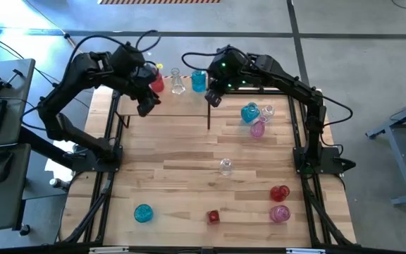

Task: Sort vases onto shelf
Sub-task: Put the bottom transparent vase on the shelf aligned with the other transparent vase

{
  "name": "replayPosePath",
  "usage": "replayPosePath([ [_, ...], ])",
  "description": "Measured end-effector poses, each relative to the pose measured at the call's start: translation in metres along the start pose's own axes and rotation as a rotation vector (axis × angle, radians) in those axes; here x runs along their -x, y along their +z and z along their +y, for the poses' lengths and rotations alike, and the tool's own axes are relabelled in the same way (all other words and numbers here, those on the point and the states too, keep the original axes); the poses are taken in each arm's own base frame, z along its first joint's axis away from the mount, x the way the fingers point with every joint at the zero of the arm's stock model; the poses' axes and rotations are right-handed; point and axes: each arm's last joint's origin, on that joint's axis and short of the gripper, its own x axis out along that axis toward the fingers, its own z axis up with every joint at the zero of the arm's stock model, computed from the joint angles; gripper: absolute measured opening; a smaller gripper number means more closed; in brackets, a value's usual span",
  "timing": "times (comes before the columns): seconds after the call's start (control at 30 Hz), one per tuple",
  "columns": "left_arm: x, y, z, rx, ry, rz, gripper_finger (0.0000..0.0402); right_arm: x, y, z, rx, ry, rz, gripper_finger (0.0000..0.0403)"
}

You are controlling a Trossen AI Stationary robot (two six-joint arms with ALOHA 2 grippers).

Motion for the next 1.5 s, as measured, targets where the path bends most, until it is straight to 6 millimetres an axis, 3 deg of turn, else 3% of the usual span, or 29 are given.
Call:
replayPosePath([
  [0.3, -0.002, -0.001, -0.024, 0.008, -0.054, -0.006, 0.0104, 0.000, 0.003, 0.003, -0.100, 0.034, -0.024, 0.0076],
  [0.43, -0.003, -0.003, -0.034, 0.007, -0.038, -0.004, 0.0104, 0.000, -0.007, 0.005, -0.134, 0.091, 0.080, 0.0076],
  [0.67, -0.003, -0.006, -0.045, -0.027, -0.045, 0.008, 0.0104, 0.005, -0.031, 0.008, -0.240, 0.028, 0.325, 0.0076],
  [0.8, -0.003, -0.011, -0.048, -0.045, -0.011, 0.043, 0.0104, 0.009, -0.042, 0.021, -0.211, 0.026, 0.426, 0.0076],
  [1.03, -0.003, -0.018, -0.048, -0.070, 0.062, 0.094, 0.0104, 0.010, -0.048, 0.050, -0.199, 0.114, 0.459, 0.0076],
  [1.5, 0.009, -0.024, -0.048, -0.212, 0.029, 0.068, 0.0104, 0.016, -0.062, 0.095, -0.216, 0.049, 0.457, 0.0076],
])
